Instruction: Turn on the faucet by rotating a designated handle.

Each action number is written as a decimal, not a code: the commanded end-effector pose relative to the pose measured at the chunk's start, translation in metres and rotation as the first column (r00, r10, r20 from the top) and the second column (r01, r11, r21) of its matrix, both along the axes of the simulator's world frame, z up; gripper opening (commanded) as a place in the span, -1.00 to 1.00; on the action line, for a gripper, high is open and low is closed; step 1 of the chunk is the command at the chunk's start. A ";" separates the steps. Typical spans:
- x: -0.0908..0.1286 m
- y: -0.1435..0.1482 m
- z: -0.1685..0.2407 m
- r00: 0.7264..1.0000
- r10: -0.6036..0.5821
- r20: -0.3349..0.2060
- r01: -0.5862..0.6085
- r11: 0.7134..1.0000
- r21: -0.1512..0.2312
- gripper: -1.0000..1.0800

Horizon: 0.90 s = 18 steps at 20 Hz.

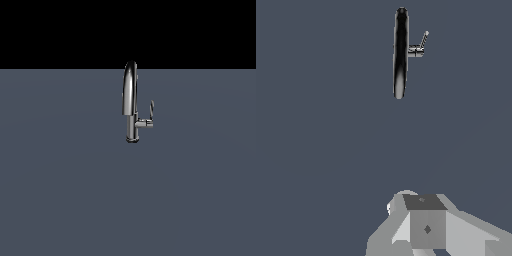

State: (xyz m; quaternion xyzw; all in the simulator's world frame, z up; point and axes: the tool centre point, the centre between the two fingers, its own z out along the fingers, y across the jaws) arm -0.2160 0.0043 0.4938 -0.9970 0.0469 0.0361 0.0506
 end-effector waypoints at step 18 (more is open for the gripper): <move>0.116 -0.016 -0.031 0.932 -0.233 -0.279 0.301 0.925 0.232 -1.00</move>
